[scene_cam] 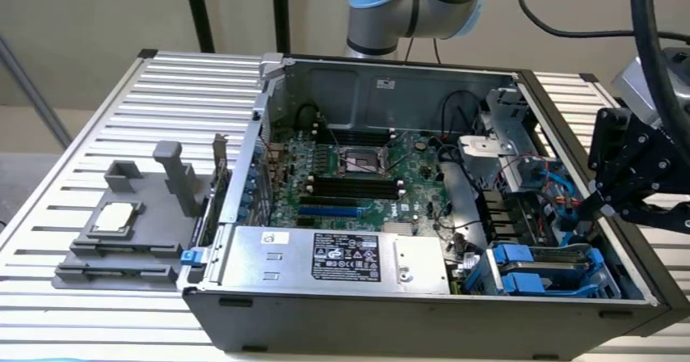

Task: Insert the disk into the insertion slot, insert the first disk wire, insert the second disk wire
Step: 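Insert the first disk wire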

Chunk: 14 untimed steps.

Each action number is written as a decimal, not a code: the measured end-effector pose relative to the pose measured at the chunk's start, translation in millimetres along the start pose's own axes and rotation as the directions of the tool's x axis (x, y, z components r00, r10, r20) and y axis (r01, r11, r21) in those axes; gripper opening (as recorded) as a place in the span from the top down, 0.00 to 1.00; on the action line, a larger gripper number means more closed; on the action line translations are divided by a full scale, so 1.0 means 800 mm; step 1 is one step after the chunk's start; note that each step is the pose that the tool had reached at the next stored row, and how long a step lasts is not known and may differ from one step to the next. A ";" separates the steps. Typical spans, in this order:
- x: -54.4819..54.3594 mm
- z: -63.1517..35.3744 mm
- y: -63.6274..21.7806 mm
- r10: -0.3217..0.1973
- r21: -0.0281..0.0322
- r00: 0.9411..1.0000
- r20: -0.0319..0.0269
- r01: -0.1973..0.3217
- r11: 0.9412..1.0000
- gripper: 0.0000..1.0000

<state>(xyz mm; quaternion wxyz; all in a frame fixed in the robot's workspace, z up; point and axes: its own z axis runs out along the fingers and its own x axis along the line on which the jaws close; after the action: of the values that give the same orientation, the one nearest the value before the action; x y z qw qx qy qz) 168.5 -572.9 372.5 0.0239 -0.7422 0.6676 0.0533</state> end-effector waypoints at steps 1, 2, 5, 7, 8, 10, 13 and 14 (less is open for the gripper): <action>0.000 0.002 0.000 0.000 0.000 1.000 0.000 0.000 1.000 0.89; -0.001 0.005 0.000 0.000 0.000 1.000 0.000 0.000 1.000 0.89; -0.004 0.012 -0.001 0.000 0.000 1.000 0.000 0.000 1.000 0.89; -0.010 0.017 -0.001 -0.001 0.000 1.000 0.000 0.001 1.000 0.89; -0.013 0.019 -0.002 -0.001 0.000 1.000 0.000 0.001 1.000 0.88; -0.015 0.021 -0.001 -0.003 0.000 1.000 -0.001 0.003 1.000 0.82; -0.016 0.022 0.004 -0.008 -0.001 1.000 -0.001 0.008 1.000 0.69; -0.017 0.022 0.007 -0.010 -0.001 1.000 -0.001 0.010 1.000 0.69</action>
<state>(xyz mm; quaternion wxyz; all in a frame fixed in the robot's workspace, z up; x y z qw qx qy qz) 161.0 -558.6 356.9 0.0234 -0.7455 0.6639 0.0534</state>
